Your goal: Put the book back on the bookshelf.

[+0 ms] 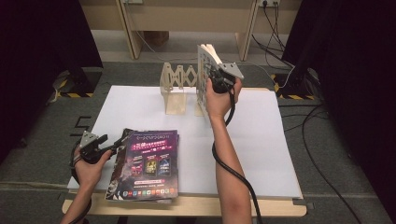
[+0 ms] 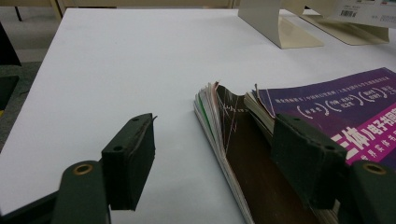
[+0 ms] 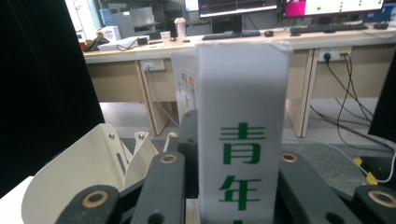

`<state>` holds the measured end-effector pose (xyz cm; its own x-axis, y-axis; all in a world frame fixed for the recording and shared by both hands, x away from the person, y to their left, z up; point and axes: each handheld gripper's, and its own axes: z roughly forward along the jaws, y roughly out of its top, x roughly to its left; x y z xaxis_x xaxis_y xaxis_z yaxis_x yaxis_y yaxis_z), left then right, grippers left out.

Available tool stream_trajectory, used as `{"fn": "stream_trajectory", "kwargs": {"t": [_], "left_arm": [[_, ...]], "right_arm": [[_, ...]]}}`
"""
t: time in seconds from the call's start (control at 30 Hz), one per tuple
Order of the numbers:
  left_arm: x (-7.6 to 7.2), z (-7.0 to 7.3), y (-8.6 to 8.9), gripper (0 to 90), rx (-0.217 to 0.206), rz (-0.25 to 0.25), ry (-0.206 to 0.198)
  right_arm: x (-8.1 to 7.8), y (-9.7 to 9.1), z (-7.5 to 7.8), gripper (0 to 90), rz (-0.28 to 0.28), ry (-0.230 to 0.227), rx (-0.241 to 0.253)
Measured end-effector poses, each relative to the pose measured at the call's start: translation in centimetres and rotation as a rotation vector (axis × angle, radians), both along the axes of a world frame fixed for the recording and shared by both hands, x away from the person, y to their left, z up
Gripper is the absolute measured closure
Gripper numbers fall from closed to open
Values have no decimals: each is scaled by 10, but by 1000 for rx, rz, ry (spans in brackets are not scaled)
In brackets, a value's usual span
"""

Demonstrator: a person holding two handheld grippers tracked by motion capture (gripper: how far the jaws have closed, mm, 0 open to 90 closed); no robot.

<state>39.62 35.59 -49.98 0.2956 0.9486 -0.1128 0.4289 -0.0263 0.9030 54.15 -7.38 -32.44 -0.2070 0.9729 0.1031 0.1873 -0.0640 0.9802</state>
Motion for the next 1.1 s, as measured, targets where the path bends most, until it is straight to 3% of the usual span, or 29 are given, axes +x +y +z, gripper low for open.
{"fn": "stream_trajectory", "kwargs": {"t": [0.13,0.4,0.73,1.1], "left_arm": [[0,0,0,297,5,-1,0],[0,0,0,297,7,-1,-1],[0,0,-1,298,9,-2,-3],[0,0,-1,297,12,-3,0]], "right_arm": [[0,1,-4,746,3,-16,-11],[-6,1,-26,741,-12,-28,-94],[-16,-7,-29,716,2,-16,-94],[-24,-10,-24,668,2,-1,-54]]}}
